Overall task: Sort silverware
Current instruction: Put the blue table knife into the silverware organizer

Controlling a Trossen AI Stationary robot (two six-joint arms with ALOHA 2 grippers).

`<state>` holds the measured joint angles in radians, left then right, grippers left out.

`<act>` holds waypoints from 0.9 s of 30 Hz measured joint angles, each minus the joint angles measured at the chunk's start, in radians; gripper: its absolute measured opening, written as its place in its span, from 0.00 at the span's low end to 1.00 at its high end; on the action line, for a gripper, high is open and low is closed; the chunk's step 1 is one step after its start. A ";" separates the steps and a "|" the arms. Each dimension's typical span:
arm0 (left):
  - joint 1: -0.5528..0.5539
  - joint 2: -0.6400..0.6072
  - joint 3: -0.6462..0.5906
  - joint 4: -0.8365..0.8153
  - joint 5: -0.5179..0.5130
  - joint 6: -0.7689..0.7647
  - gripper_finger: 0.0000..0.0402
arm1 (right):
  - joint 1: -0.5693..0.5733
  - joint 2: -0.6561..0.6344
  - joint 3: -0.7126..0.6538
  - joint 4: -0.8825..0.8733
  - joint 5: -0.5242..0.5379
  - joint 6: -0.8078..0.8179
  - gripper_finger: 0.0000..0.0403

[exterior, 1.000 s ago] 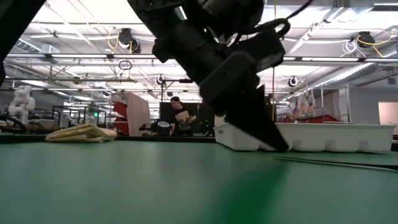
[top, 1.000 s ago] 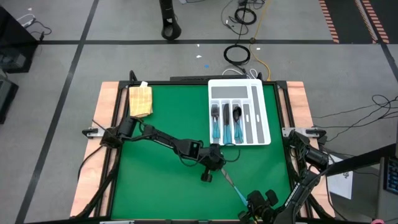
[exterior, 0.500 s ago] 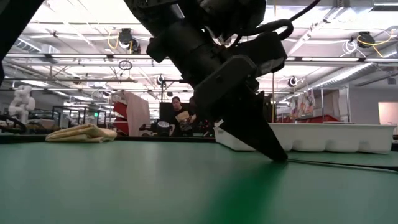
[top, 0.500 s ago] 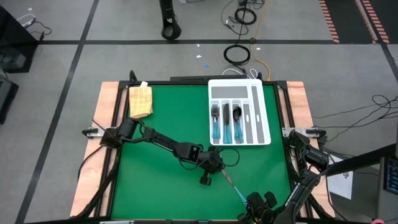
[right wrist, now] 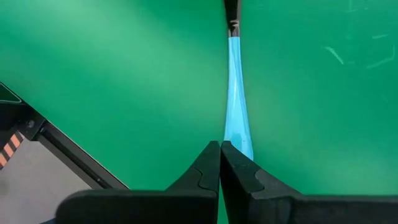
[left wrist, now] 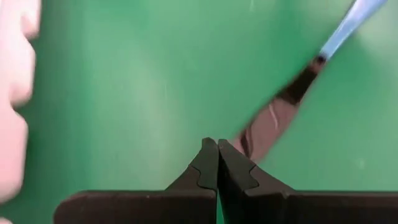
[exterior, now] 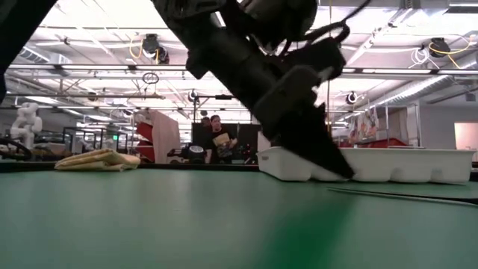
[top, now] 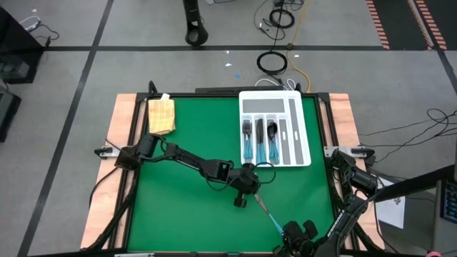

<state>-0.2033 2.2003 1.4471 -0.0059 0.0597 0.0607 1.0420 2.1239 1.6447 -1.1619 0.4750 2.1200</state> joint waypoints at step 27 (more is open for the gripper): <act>0.014 0.017 -0.034 -0.279 -0.009 0.007 0.00 | -0.005 0.001 -0.047 -0.072 0.346 -0.012 0.00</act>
<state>-0.1894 2.2169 1.4128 -0.2850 0.0502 0.0672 1.0370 2.1246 1.5972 -1.2340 0.8205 2.1082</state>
